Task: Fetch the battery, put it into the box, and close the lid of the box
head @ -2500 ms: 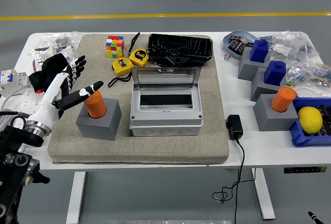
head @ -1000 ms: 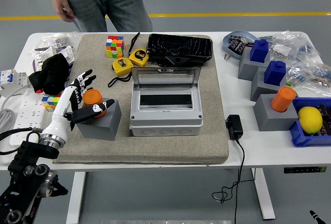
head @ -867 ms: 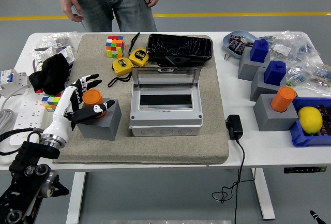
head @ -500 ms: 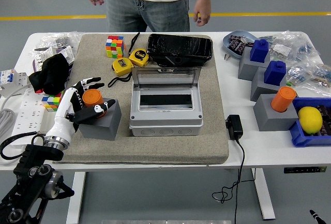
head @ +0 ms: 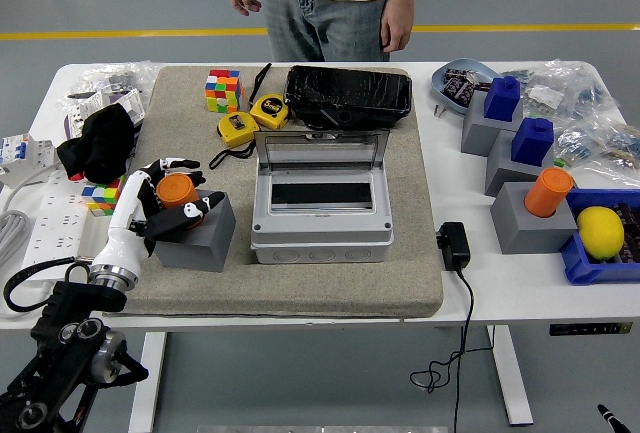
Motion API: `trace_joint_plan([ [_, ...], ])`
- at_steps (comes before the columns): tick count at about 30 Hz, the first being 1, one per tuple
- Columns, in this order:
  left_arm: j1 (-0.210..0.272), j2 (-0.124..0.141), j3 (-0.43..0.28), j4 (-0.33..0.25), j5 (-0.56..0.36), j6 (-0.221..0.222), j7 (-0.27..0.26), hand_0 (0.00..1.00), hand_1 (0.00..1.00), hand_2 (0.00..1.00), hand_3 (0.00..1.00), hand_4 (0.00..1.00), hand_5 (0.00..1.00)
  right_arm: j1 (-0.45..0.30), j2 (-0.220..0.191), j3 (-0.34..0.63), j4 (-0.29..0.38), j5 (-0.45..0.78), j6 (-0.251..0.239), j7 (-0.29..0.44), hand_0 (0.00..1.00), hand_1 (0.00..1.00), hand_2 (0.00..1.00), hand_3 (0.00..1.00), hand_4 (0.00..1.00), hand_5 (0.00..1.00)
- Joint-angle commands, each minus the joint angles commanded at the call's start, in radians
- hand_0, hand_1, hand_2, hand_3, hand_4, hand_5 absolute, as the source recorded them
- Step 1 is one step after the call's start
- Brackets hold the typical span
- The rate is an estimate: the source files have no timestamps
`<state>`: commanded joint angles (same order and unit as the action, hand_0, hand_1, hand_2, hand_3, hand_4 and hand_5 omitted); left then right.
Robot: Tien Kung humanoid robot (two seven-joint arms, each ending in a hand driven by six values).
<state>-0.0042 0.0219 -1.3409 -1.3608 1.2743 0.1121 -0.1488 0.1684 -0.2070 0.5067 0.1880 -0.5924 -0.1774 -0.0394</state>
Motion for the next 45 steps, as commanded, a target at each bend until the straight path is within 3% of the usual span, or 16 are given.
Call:
trace_joint_plan([
  [1, 0.0, 0.001, 0.001, -0.001, 0.0, 0.003, -0.001, 0.544, 0.529, 0.372, 0.412, 0.998, 0.002, 0.0, 0.0, -0.001, 0.0, 0.001, 0.0, 0.0, 0.716, 0.673, 0.726, 0.798, 0.998, 0.998],
  [2, -0.001, 0.001, 0.002, -0.001, 0.0, 0.005, -0.001, 0.374, 0.417, 0.289, 0.291, 0.998, 0.002, -0.001, 0.0, -0.001, 0.0, 0.001, 0.0, 0.0, 0.714, 0.673, 0.726, 0.798, 0.998, 0.998],
  [7, -0.002, 0.003, 0.005, -0.001, -0.001, 0.011, 0.0, 0.374, 0.417, 0.289, 0.291, 0.998, 0.002, -0.001, 0.0, -0.003, 0.0, 0.002, 0.0, 0.0, 0.714, 0.673, 0.726, 0.798, 0.998, 0.998],
  [8, -0.002, 0.003, 0.006, -0.002, -0.001, 0.012, 0.001, 0.206, 0.34, 0.229, 0.215, 0.998, 0.002, -0.001, 0.0, -0.004, 0.0, 0.002, 0.0, 0.0, 0.714, 0.673, 0.726, 0.798, 0.998, 0.998],
  [13, -0.004, 0.003, 0.012, -0.003, 0.0, 0.024, 0.001, 0.206, 0.34, 0.229, 0.215, 0.998, 0.002, -0.001, -0.001, -0.009, 0.0, 0.007, 0.0, 0.0, 0.714, 0.673, 0.726, 0.798, 0.998, 0.998],
  [14, -0.004, 0.003, 0.012, -0.004, 0.0, 0.027, 0.001, 0.141, 0.201, 0.167, 0.161, 0.998, 0.002, -0.001, -0.001, -0.009, 0.0, 0.007, 0.0, 0.0, 0.715, 0.673, 0.725, 0.798, 0.998, 0.998],
  [19, -0.007, 0.006, 0.017, -0.006, -0.004, 0.046, -0.003, 0.141, 0.201, 0.167, 0.161, 0.998, 0.002, 0.0, -0.002, -0.011, 0.001, 0.009, 0.0, 0.0, 0.715, 0.673, 0.725, 0.798, 0.998, 0.998],
  [20, -0.009, 0.007, 0.018, -0.007, -0.006, 0.052, -0.004, 0.107, 0.151, 0.134, 0.13, 0.998, 0.002, -0.001, -0.002, -0.012, 0.001, 0.009, 0.001, 0.0, 0.714, 0.674, 0.726, 0.798, 0.998, 0.998],
  [26, -0.02, 0.01, 0.025, -0.009, -0.025, 0.078, -0.014, 0.092, 0.118, 0.115, 0.12, 0.998, 0.002, 0.0, -0.003, -0.016, 0.001, 0.012, 0.0, -0.001, 0.715, 0.674, 0.725, 0.798, 0.998, 0.998],
  [45, -0.04, 0.012, 0.041, -0.013, -0.061, 0.127, -0.035, 0.086, 0.087, 0.097, 0.096, 0.998, 0.002, 0.002, -0.003, -0.013, 0.0, 0.013, 0.0, -0.001, 0.714, 0.673, 0.725, 0.798, 0.998, 0.998],
])
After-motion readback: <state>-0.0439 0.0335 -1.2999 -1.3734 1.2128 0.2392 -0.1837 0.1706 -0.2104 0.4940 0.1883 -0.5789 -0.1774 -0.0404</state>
